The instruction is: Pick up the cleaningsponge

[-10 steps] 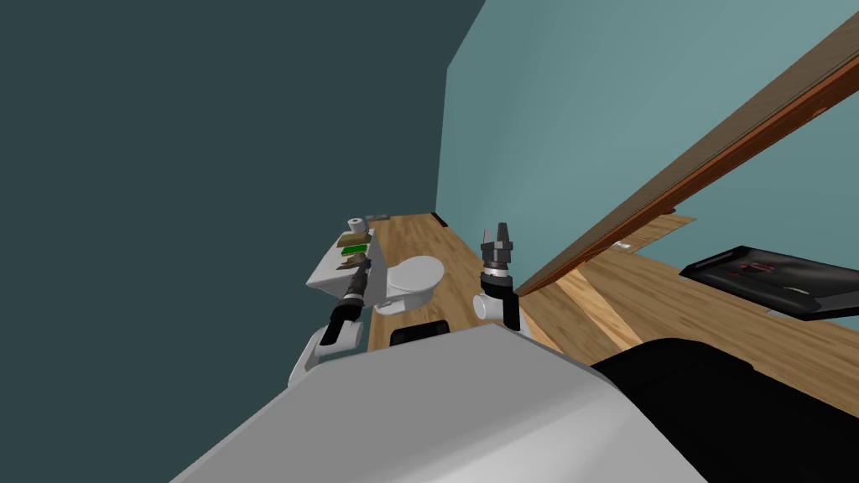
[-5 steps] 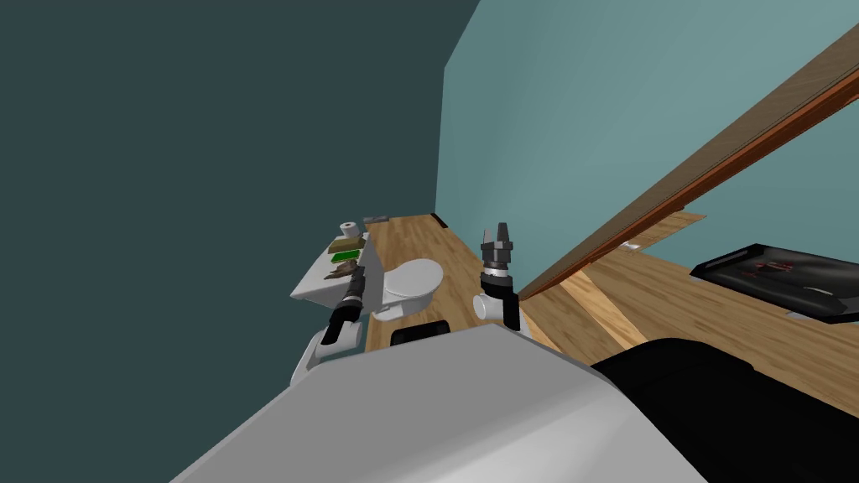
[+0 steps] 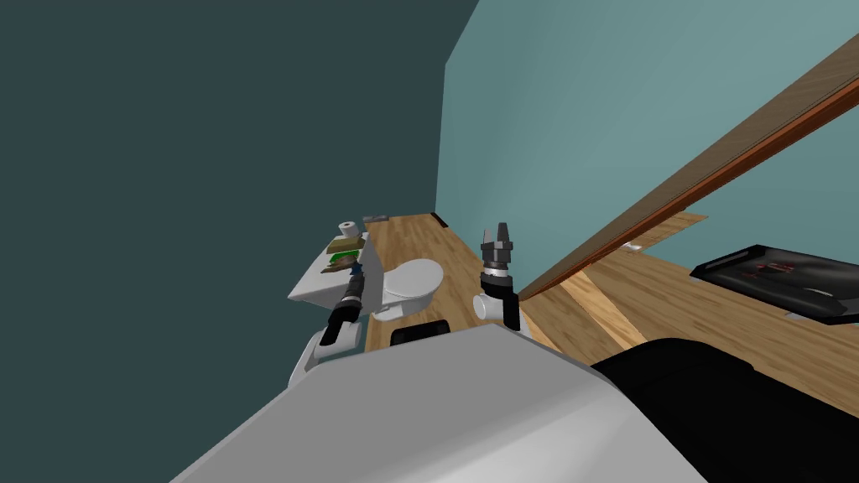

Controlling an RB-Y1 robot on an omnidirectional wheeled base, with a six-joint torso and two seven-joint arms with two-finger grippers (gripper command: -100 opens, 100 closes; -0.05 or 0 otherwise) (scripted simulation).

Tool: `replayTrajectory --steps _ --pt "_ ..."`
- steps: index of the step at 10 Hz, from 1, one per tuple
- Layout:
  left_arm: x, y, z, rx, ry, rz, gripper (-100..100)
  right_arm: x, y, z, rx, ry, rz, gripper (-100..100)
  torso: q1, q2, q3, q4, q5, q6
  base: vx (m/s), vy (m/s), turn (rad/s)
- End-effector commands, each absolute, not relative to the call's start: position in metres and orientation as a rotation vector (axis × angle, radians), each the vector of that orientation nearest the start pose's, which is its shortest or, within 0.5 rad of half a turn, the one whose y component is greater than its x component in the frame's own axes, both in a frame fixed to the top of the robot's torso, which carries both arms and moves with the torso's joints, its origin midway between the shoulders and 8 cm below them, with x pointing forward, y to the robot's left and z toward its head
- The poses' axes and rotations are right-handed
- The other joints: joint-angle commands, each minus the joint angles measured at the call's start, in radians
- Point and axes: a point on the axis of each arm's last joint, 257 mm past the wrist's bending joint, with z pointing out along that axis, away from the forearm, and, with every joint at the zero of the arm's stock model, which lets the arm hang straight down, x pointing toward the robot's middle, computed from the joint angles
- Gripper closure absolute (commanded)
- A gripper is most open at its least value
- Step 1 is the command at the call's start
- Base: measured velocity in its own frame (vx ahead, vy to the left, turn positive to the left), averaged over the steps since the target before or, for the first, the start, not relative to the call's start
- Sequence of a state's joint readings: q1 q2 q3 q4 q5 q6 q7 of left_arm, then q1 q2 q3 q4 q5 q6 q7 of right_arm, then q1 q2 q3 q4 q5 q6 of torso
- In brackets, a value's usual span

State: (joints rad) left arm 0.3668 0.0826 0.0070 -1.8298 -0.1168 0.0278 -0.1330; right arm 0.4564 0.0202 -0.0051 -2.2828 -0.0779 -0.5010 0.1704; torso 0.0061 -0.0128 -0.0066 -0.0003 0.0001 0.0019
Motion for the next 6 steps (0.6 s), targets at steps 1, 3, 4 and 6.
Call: replayTrajectory --steps 1,3,4,6 --pt "0.438 0.301 -0.27 -1.085 1.376 -0.82 100 0.344 -0.287 0.04 0.626 0.56 1.212 0 0.0 0.0 0.0 0.0 0.0 0.0 0.0 0.0 0.0" --pt "0.438 0.301 -0.27 -1.085 1.376 -0.819 0 0.344 -0.287 0.04 0.626 0.56 1.212 0 0.0 0.0 0.0 0.0 0.0 0.0 0.0 0.0 0.0" --pt "0.44 0.3 -0.258 -1.069 1.359 -0.826 100 0.344 -0.287 0.04 0.626 0.56 1.212 0 0.0 0.0 0.0 0.0 0.0 0.0 0.019 -0.005 -0.006" --pt "0.439 0.301 -0.263 -1.076 1.366 -0.823 0 0.344 -0.287 0.04 0.626 0.56 1.212 0 0.0 0.0 0.0 0.0 0.0 0.0 0.007 -0.001 -0.001"
